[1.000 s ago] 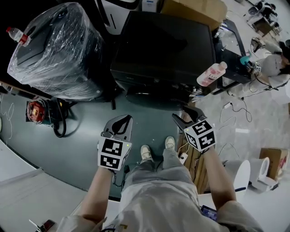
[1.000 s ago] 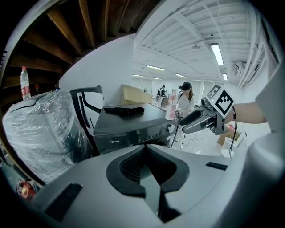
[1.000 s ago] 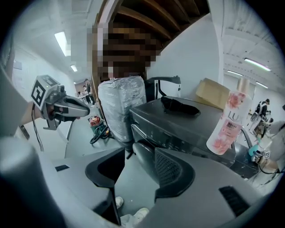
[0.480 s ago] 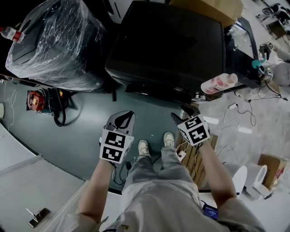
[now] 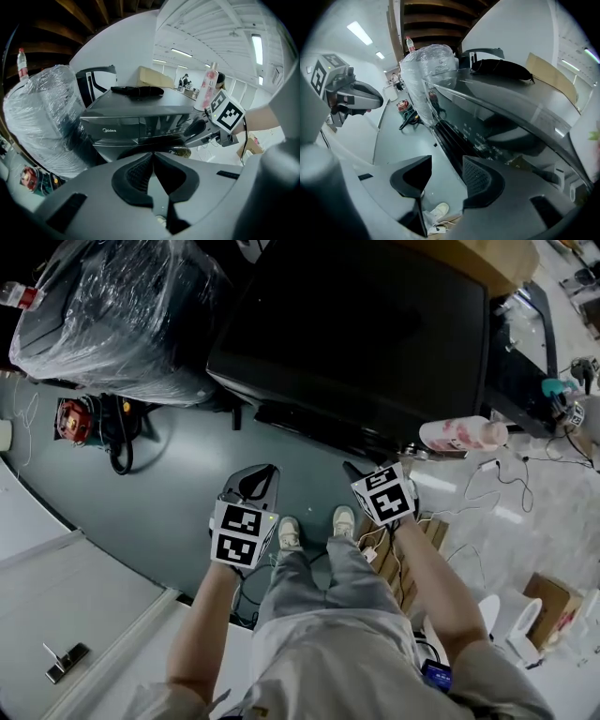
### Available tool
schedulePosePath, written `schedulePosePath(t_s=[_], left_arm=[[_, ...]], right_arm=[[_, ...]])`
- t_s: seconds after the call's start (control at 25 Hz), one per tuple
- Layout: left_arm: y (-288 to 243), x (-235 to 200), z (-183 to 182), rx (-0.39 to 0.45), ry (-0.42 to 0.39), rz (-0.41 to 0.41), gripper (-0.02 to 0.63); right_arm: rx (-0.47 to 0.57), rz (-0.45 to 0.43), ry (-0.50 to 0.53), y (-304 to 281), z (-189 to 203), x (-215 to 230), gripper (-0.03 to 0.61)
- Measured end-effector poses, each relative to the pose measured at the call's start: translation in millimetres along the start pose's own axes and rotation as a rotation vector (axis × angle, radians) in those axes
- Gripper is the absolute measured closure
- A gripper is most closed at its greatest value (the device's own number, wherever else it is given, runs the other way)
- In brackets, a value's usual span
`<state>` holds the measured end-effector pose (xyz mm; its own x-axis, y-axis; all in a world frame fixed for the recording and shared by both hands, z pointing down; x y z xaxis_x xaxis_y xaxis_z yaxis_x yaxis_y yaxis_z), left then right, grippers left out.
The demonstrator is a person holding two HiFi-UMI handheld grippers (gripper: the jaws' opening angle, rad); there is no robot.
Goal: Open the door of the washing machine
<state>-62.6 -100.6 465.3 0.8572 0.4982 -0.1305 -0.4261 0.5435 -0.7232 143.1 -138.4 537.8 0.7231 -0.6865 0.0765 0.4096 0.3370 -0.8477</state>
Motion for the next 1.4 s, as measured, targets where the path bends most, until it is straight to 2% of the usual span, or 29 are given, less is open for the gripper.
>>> schedulePosePath(t_s=[0.32,0.56,0.68,0.88,1.12,1.24,1.4], left_arm=[[-35,12,11,-0.053,0.054,0.005,0.588],[-45,10,14,-0.026,0.116,-0.026,0.588],[-49,9,16,-0.033,0.116,-0.028,0.588],[-50,12,17,-0.045,0.097,-0.032,0.588],[-48,13,24,-0.034,0.119,-0.027,0.588],[-43,14,34,-0.043,0.125,-0.028,0.588],[-32,16,52,-0.047,0.158,-0.035,0.588]], right_arm=[[-0.049,-0.035,-0.023,-35,20,17,0.357],[-0.040,-0.025,-0.044,-52,23,20,0.362],[-0.055,-0.013,0.009,-58,23,21,0.366],[-0.066,0.000,0.023,-60,26,21,0.405],[-0.092,-0.002,-0.027,-63,26,23,0.407],[-0.099,0.005,-0.020,-64,26,19,0.408],[-0.141,-0.040,-0.037,-60,35,4,0.414]])
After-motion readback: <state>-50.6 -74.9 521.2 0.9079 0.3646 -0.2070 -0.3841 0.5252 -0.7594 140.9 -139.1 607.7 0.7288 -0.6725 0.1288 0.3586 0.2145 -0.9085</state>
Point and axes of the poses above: the fingertips, and each gripper's own axes: y backward along the fingers, x to its right, z out of its underside, the point moved 6 cm from there along y, backward along the fingers, and after that the axes turned 4 degrees about y, right-handed, at the moved point
